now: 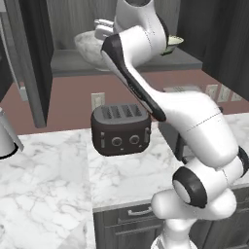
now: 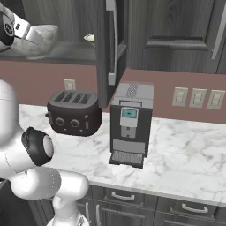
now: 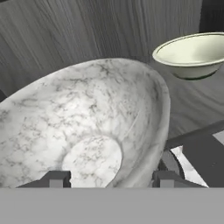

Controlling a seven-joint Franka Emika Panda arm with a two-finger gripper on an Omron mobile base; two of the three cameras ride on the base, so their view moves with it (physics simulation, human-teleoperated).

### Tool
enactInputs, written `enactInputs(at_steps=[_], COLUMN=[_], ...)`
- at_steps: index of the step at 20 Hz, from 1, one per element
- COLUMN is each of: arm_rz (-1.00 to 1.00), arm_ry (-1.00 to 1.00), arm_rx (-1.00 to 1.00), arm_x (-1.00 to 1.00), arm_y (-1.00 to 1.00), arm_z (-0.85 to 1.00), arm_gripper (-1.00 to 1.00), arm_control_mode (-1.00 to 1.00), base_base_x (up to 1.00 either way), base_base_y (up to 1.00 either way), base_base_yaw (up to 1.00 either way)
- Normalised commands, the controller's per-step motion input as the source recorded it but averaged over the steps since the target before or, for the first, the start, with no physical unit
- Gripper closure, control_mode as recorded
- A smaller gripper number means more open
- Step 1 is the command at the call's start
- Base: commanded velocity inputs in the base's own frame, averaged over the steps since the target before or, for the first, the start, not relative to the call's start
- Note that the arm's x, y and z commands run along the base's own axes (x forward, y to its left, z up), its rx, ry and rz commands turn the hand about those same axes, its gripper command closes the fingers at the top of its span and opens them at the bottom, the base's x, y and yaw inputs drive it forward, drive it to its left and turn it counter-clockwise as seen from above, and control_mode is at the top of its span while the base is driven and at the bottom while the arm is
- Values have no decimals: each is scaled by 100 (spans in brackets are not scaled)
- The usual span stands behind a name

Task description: Take the smaller bowl and place it next to the appetizer plate on the dining counter , and place the larger bowl next to the plate with cooked food.

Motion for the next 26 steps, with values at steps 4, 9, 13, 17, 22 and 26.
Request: enactInputs(at_steps=[4, 9, 13, 17, 22, 26], arm_rz=[0, 7, 15, 13, 9, 5], arm_ry=[5, 4, -2, -18, -22, -15], arm_rx=[2, 3, 5, 5, 11, 9], arm_x=[-100, -99, -98, -77, -30, -28], arm_y=[-69, -28, -22, -32, -27, -23], arm_z=[-2, -6, -33, -59, -63, -18], arm_gripper=[100, 100, 100, 100, 100, 100], arm_control_mode=[-100, -100, -100, -100, -100, -100], base_base_x=[0, 0, 0, 0, 0, 0], base_base_y=[0, 0, 0, 0, 0, 0], base_base_yaw=[0, 0, 0, 0, 0, 0])
